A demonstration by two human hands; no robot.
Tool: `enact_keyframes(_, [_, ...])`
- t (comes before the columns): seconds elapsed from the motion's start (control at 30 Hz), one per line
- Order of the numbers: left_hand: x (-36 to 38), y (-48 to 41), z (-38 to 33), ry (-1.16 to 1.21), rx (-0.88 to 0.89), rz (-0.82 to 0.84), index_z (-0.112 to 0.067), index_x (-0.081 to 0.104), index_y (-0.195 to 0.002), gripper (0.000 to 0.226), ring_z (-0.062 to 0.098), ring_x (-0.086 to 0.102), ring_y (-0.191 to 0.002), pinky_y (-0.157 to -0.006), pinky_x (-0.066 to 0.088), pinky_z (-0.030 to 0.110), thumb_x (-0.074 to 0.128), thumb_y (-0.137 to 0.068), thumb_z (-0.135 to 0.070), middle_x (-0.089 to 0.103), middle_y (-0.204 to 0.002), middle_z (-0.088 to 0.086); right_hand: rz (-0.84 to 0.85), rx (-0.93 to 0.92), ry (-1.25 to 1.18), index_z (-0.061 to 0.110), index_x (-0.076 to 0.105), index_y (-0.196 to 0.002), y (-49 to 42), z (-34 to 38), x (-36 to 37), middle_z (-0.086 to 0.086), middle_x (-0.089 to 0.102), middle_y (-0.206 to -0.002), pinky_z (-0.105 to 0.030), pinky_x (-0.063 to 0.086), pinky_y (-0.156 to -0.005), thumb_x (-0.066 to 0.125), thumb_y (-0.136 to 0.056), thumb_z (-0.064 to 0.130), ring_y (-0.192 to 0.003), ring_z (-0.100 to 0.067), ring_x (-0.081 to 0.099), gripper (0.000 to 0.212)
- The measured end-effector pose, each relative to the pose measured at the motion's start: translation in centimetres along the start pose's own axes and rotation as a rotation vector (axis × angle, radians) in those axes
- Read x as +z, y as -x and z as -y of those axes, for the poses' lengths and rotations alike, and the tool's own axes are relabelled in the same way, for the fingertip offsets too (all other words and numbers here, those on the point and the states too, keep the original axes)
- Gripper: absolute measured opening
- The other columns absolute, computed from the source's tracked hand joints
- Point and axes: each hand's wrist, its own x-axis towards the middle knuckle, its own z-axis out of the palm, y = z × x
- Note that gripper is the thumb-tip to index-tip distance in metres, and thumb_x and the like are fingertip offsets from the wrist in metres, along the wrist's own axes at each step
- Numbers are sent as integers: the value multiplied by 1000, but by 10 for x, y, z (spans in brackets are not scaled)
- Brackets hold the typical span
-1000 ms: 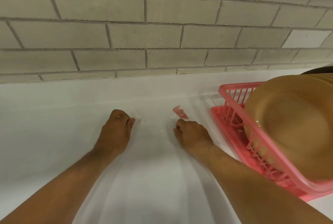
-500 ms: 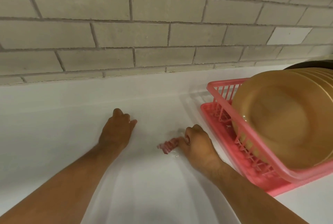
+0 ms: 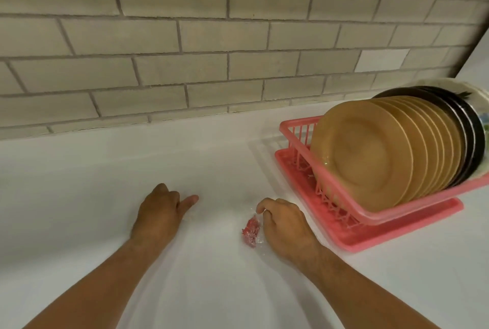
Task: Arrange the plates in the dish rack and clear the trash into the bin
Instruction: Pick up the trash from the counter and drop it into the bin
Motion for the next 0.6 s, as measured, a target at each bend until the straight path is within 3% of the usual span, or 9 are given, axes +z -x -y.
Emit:
enact_keyframes(0.1, [-9,21,-7,25,1,-17,-12,47,-53,58,15,49,-62,-61,36,28,53,-83,-61,44,-77,2,-4,17,-59,19,51,-73,22,2,-10,1,59,-82,-39,49,-73,39,-90,43,-79,-18,54,32])
enact_keyframes(0.2, [-11,38,-16,147,-57,-33,-13,40,-53,57,20,54,-59,-56,40,32,64,-78,-57,56,-66,7,33,34,-26,25,41,-68,47,-3,-20,6,52,-79,-25,35,-56,60,-71,68,-70,-11,48,47])
enact_keyframes(0.3, [-11,55,-37,457,-143,-1,-16,35,-54,53,30,58,-52,-50,42,29,74,-74,-47,54,-51,12,23,9,-69,25,34,-66,66,-15,-35,9,43,-75,-19,28,-51,72,-72,42,-62,-5,37,42])
enact_keyframes(0.37, [-10,69,-59,494,-135,-22,-14,38,-56,50,24,47,-46,-47,35,25,76,-76,-39,43,-50,6,-18,0,-109,23,32,-64,75,-27,-45,7,39,-71,-20,32,-49,67,-81,23,-60,-7,35,38])
enact_keyframes(0.43, [-10,89,-87,425,-70,-54,-11,44,-59,46,17,40,-45,-45,32,24,74,-77,-40,43,-51,1,-25,39,-216,22,34,-64,87,-39,-58,1,45,-74,-33,47,-51,56,-85,10,-62,-14,45,32])
enact_keyframes(0.5, [-10,109,-114,444,-11,-55,-15,56,-62,38,13,45,-48,-48,34,24,72,-78,-45,51,-55,-2,-4,82,-332,20,40,-66,102,-53,-71,-6,54,-82,-44,54,-55,45,-84,1,-62,-19,54,27])
enact_keyframes(0.6, [-5,139,-150,441,52,-18,-21,68,-68,28,8,56,-73,-60,38,20,70,-79,-47,59,-77,-5,5,122,-418,16,41,-69,128,-76,-96,-11,58,-86,-25,50,-46,41,-88,-3,-61,-20,53,27])
